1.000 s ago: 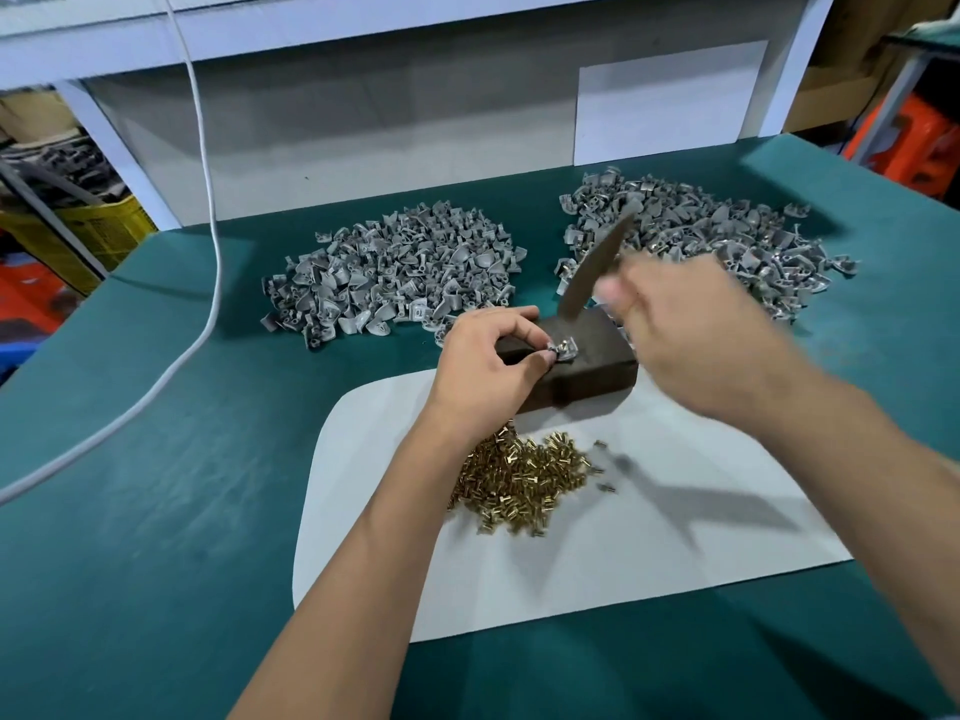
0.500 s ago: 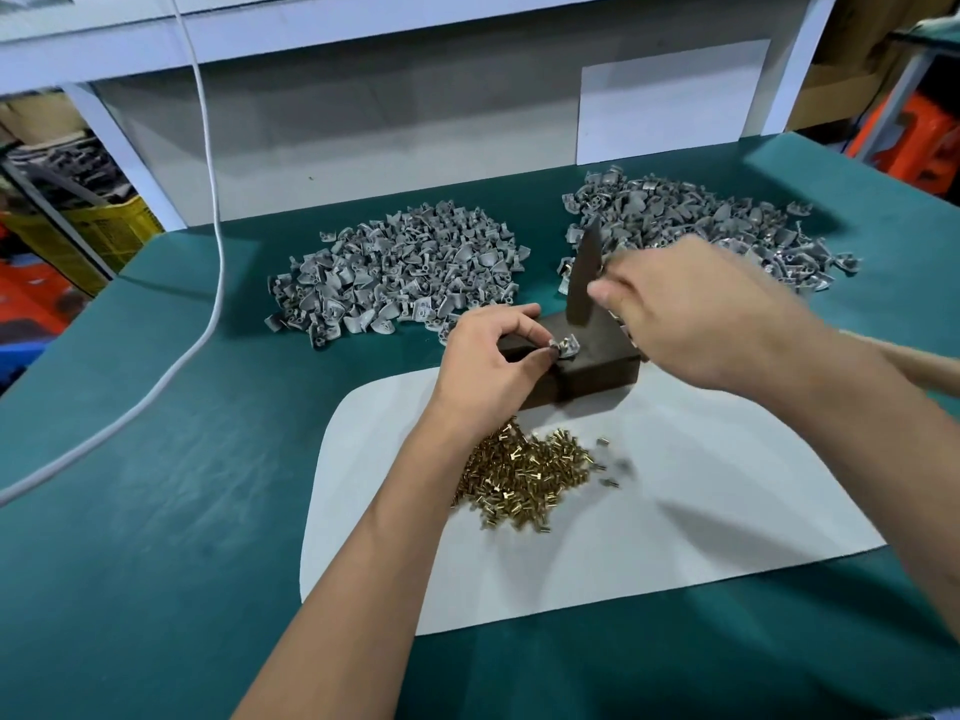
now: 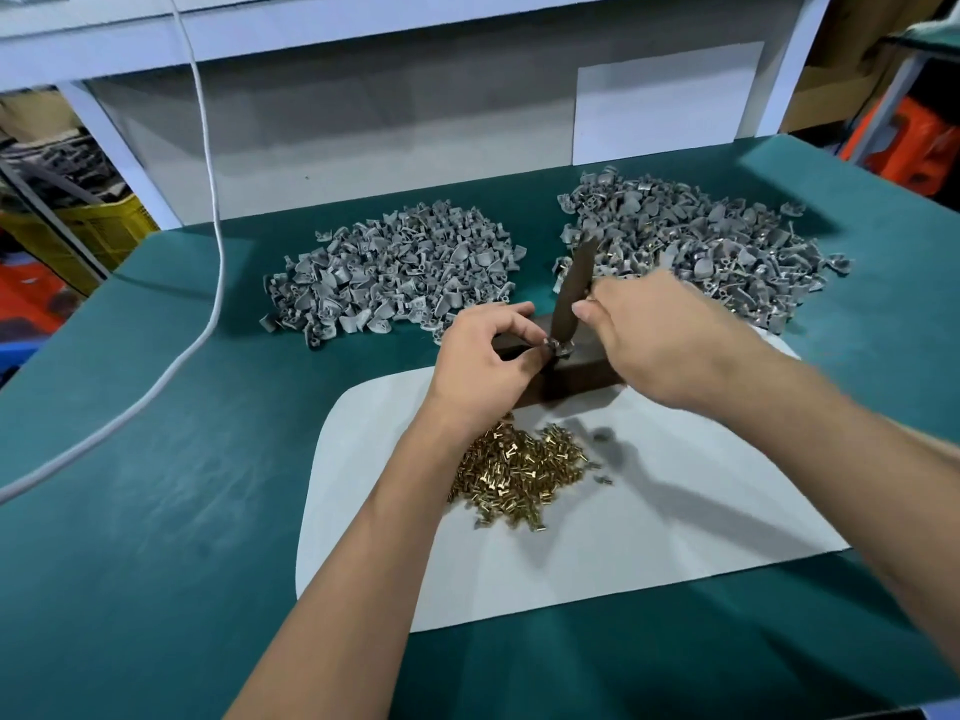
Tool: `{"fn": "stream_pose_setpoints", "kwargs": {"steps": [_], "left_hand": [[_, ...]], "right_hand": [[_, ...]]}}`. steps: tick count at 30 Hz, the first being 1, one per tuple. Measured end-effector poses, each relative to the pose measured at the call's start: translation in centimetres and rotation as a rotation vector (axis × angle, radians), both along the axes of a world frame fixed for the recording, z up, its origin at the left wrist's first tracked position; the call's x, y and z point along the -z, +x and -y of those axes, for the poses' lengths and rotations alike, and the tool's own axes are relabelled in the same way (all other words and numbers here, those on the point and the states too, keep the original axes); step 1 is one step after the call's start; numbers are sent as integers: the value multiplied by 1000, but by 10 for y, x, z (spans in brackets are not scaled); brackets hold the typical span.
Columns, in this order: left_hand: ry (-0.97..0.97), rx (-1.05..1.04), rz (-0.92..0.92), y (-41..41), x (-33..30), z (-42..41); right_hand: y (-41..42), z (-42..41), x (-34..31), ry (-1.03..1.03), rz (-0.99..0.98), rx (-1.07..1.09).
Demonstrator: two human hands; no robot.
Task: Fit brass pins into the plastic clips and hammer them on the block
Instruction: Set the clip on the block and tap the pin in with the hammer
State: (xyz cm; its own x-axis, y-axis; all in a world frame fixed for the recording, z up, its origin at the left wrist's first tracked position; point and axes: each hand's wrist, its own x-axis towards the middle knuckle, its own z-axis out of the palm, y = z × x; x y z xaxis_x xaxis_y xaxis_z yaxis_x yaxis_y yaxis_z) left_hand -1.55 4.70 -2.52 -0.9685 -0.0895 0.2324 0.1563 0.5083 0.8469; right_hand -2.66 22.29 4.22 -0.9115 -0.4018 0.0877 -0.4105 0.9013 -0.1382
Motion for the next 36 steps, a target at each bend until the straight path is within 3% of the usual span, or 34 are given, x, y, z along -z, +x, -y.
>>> {"fn": "stream_pose_setpoints", "kwargs": {"steps": [2, 5, 9, 11, 15, 19, 24, 27, 36], "left_hand": [[-2, -1, 4, 1, 0, 0], [4, -5, 10, 0, 0, 0], [9, 3, 5, -1, 0, 1], [8, -6, 13, 0, 1, 1], [7, 3, 1, -2, 3, 1], [25, -4, -11, -1, 4, 1], [57, -2, 17, 0, 4, 2], [102, -4, 42, 1, 3, 1], [211, 15, 69, 2, 2, 2]], "right_hand": [[-6, -6, -10, 11, -23, 8], [0, -7, -7, -194, -241, 7], [5, 1, 8, -75, -35, -23], [-4, -5, -2, -27, -33, -13], [-6, -10, 3, -235, -285, 1], [-9, -8, 15, -95, -16, 1], [-15, -36, 3, -153, -15, -114], [-16, -60, -7, -182, 112, -180], [-12, -74, 4, 70, 280, -153]]}}
